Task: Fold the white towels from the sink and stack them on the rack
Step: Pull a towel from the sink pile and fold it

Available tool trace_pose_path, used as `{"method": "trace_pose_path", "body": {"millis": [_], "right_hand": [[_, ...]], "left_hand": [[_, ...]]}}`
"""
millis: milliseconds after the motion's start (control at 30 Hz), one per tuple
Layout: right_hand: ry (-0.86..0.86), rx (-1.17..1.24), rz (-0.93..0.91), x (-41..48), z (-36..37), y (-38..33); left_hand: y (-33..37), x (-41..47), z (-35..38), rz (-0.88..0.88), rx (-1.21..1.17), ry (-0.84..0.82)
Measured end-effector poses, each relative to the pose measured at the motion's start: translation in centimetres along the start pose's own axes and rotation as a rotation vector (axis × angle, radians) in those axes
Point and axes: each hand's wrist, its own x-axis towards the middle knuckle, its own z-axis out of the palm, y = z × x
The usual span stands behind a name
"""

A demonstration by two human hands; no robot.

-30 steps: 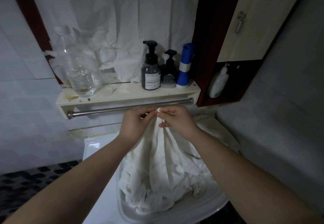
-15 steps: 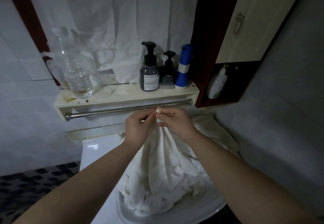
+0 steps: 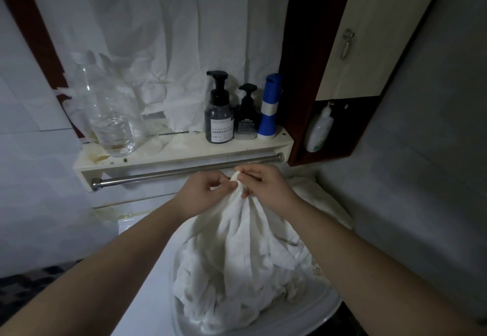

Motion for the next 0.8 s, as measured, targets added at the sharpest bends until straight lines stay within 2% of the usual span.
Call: {"method": "trace_pose_path", "body": {"millis": [133,233,333,533,600,700,800], "right_hand": [[-0.058,-0.208,-0.043,-0.3,-1.2,-0.5],[-0.016,-0.185,-0.056,-0.3,-1.9,-1.5],[0.119,-0.134,-0.096,0.0,-3.4,-2.9],[0.408,0.140,-0.032,1.5,-8.4,-4.7],[0.526,0.161,-0.039,1.8,-10.5,-4.7],[0.680,0.194,-0.036,1.7,-13.7,-4.1],[0.785,0.174,-0.019,1.5,-15.8,-2.5]], "left_hand": [[0.7,0.7,-0.2,0.023,-0.096,-0.171],[1.5,1.3,-0.2,0.024,-0.148,-0.247],[1.6,1.5,-0.2,0.004,-0.142,-0.304],[1.3,2.2,-1.0,-0.077,-0.152,-0.226],[0.6,2.4,-1.7,-0.065,-0.123,-0.231],[-0.6,2.2,-2.8,-0.010,-0.018,-0.242],[-2.2,1.8,-3.3,-0.043,0.133,-0.188]]}}
